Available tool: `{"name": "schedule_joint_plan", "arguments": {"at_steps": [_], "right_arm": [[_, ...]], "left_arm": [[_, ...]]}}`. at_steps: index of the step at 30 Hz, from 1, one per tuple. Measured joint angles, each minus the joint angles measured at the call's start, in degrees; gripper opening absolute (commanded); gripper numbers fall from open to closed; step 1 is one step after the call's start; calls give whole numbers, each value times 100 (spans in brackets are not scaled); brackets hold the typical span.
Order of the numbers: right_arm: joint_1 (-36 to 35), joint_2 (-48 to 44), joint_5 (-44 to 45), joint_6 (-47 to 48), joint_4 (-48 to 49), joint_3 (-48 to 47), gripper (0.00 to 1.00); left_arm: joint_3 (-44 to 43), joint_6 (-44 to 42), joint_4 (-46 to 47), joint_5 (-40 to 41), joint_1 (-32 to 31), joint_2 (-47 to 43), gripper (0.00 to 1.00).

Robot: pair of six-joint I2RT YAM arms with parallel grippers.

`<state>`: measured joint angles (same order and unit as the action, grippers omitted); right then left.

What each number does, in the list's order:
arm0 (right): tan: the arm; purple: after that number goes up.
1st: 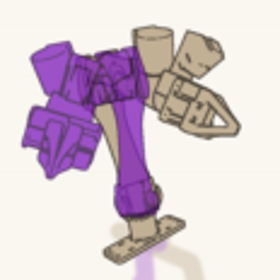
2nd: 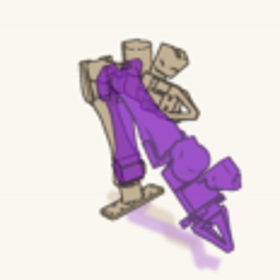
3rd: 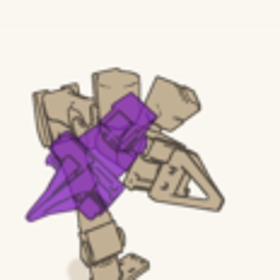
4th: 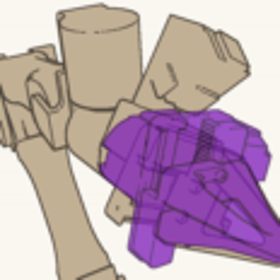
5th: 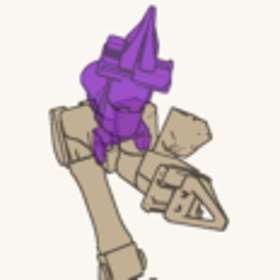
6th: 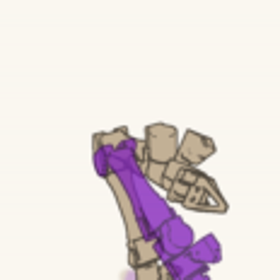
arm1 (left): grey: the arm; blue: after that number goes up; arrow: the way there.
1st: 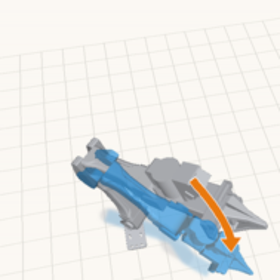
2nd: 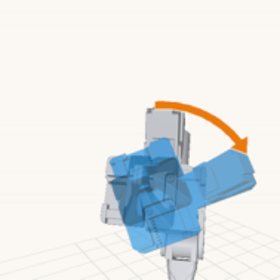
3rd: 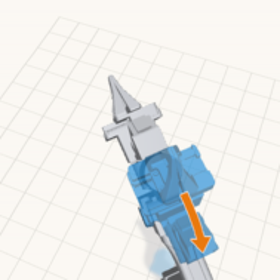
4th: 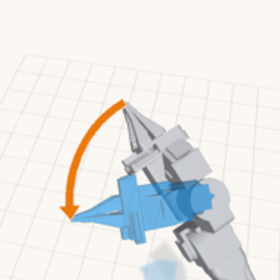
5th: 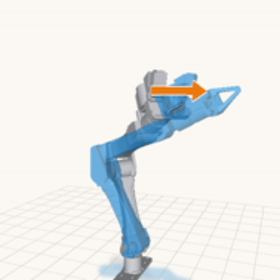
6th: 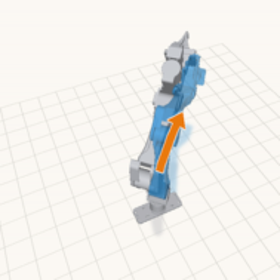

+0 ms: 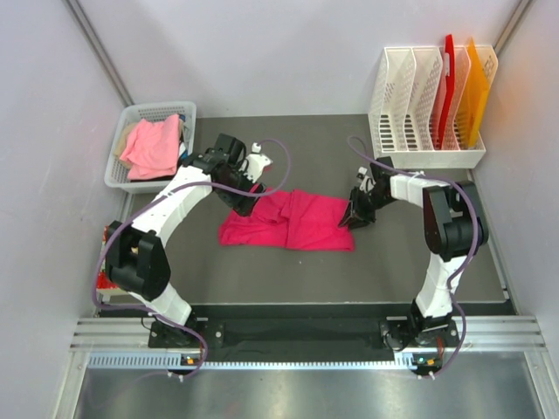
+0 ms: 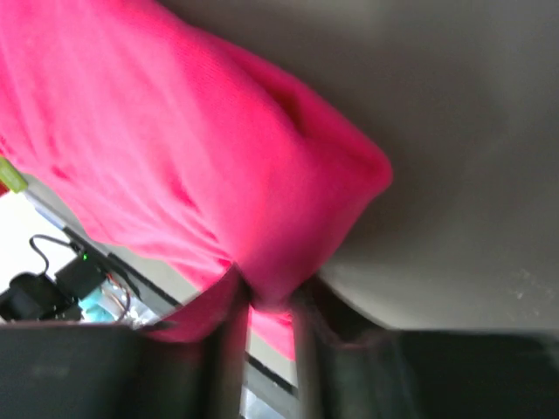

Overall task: Fold and stack the t-shirts
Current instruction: Grab one side of the 2/3 rectangular tshirt with right arm

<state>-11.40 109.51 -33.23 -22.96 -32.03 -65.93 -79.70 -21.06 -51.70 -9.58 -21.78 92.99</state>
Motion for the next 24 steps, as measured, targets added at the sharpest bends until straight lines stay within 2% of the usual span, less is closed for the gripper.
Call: {"name": "schedule_joint_plan", "arguments": {"at_steps": [1, 2, 11, 19, 24], "right_arm": [[-2, 11, -39, -15, 55, 35, 2], [0, 15, -50, -46, 90, 70, 0], [74, -61, 188, 107, -76, 24, 0], [669, -564, 1032, 501, -789, -140, 0], [1132, -957, 1871, 605, -1368, -299, 0]], "left_arm": [[0, -7, -7, 0, 7, 0, 76], [0, -11, -15, 2, 11, 0, 76], [0, -13, -173, 4, 37, -85, 76], [0, -15, -254, 9, 37, -175, 77], [0, -33, -339, -13, 37, -177, 77]]}}
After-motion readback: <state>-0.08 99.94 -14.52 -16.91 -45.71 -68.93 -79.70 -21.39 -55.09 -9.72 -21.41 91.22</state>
